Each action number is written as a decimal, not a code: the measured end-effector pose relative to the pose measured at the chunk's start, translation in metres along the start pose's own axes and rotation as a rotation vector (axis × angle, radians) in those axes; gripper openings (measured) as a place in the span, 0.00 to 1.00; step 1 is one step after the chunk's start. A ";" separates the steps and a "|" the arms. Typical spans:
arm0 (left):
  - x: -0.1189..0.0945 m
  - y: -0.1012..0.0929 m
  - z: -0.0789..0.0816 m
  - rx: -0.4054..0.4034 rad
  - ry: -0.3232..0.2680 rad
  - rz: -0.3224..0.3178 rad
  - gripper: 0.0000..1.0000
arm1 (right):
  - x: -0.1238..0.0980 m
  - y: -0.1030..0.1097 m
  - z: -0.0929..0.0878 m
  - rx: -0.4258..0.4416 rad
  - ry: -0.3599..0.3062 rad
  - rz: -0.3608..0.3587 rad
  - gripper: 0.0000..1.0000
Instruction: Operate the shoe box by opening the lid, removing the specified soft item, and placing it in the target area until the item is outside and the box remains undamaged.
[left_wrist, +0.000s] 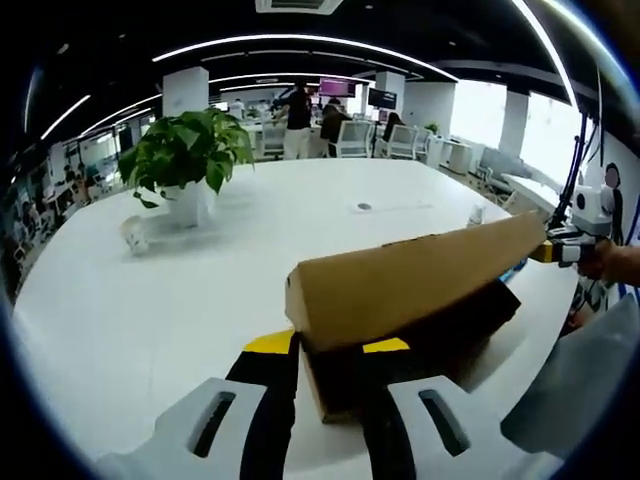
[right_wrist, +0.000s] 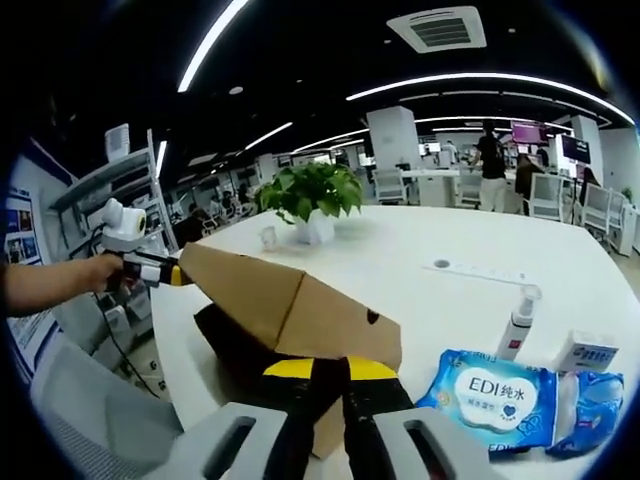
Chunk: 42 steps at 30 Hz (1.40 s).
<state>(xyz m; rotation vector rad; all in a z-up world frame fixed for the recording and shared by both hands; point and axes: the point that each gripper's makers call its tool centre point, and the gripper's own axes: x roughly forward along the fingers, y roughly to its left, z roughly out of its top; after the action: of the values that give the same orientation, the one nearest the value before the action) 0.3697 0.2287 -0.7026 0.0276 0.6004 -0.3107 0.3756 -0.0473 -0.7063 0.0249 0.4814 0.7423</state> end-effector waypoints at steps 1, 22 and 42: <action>0.000 -0.001 -0.002 0.002 0.006 -0.002 0.20 | 0.000 0.001 -0.001 -0.003 0.000 0.003 0.06; 0.002 -0.014 -0.029 0.076 0.066 -0.050 0.30 | 0.001 0.013 -0.022 -0.132 0.025 0.071 0.18; 0.008 -0.021 -0.058 0.146 0.137 -0.072 0.40 | 0.005 0.026 -0.046 -0.244 0.074 0.115 0.32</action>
<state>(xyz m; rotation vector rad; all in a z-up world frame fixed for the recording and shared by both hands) 0.3376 0.2133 -0.7538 0.1688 0.7142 -0.4250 0.3430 -0.0314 -0.7443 -0.2047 0.4603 0.9132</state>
